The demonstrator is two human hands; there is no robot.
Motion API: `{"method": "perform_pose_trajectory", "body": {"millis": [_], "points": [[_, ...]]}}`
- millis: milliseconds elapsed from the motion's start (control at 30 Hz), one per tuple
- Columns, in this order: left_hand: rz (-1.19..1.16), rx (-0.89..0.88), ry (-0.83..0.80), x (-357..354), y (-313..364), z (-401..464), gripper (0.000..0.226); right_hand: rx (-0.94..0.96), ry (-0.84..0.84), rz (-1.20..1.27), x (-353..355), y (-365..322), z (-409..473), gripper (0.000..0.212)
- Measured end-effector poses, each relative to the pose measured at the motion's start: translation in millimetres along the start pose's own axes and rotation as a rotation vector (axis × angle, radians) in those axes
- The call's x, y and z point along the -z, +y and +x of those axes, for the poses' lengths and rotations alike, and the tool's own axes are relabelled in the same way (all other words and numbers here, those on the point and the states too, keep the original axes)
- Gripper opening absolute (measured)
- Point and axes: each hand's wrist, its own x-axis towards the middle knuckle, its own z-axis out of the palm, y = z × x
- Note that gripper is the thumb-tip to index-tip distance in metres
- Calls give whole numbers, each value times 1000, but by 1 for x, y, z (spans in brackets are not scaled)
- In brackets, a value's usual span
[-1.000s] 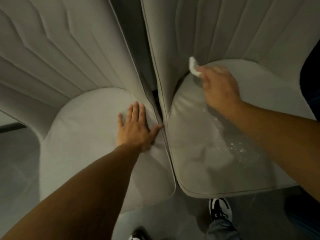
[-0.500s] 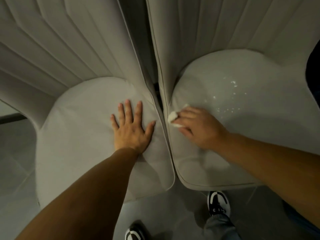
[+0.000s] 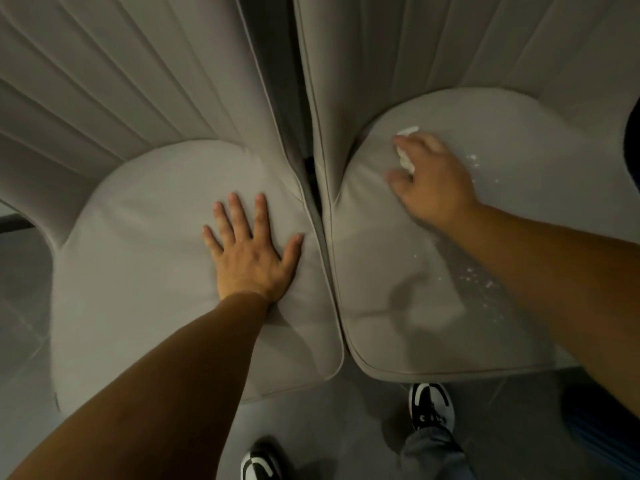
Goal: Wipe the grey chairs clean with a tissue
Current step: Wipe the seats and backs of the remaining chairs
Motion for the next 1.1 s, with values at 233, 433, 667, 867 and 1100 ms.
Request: {"method": "perform_pose_trajectory", "body": {"millis": [233, 433, 667, 867, 1100], "points": [[33, -13, -27, 4, 1, 1, 90, 376, 48, 17, -19, -10, -90, 59], [55, -34, -72, 12, 4, 0, 94, 337, -482, 94, 20, 2, -112, 76], [24, -6, -115, 20, 28, -21, 101, -36, 283, -8, 99, 69, 20, 44], [-127, -155, -17, 20, 82, -19, 89, -31, 67, -216, 67, 115, 34, 44], [-44, -104, -40, 16, 130, -18, 82, 566, -118, -108, 42, 89, -61, 45]]}}
